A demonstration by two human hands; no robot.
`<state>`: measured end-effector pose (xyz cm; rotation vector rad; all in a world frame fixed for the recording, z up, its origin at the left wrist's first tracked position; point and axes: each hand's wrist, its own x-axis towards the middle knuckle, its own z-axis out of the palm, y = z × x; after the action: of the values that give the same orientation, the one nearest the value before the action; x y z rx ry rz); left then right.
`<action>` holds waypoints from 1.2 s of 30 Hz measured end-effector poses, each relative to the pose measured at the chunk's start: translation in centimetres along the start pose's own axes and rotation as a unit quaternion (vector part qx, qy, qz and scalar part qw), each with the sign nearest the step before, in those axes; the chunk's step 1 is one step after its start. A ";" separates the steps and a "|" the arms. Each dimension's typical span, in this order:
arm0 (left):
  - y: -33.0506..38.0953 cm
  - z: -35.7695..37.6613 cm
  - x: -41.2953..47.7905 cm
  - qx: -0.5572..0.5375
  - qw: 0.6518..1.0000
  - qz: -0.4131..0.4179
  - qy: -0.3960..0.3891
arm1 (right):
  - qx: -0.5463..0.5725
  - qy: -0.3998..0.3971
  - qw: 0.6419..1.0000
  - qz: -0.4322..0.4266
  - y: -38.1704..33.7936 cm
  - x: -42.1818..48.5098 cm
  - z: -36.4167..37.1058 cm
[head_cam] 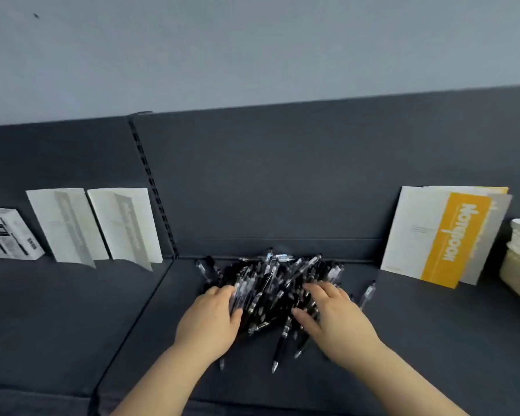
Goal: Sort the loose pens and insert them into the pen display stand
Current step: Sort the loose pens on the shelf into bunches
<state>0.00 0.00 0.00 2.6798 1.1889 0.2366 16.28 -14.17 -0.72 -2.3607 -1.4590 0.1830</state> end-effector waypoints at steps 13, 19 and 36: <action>-1.9 2.3 5.4 -0.005 0.997 -0.021 -0.072 | -0.015 0.016 0.999 0.025 -3.7 5.4 3.7; -1.8 2.0 7.0 0.020 0.991 -0.008 -0.131 | 0.013 -0.050 0.990 0.129 -6.4 8.3 4.4; -4.0 2.4 8.8 -0.112 0.978 0.028 -0.173 | 0.196 -0.071 0.942 0.262 -7.8 10.3 4.6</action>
<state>3.56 8.91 -2.69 2.4316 0.9233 -0.0826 13.14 -0.87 -1.39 -2.3669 -0.7192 0.7203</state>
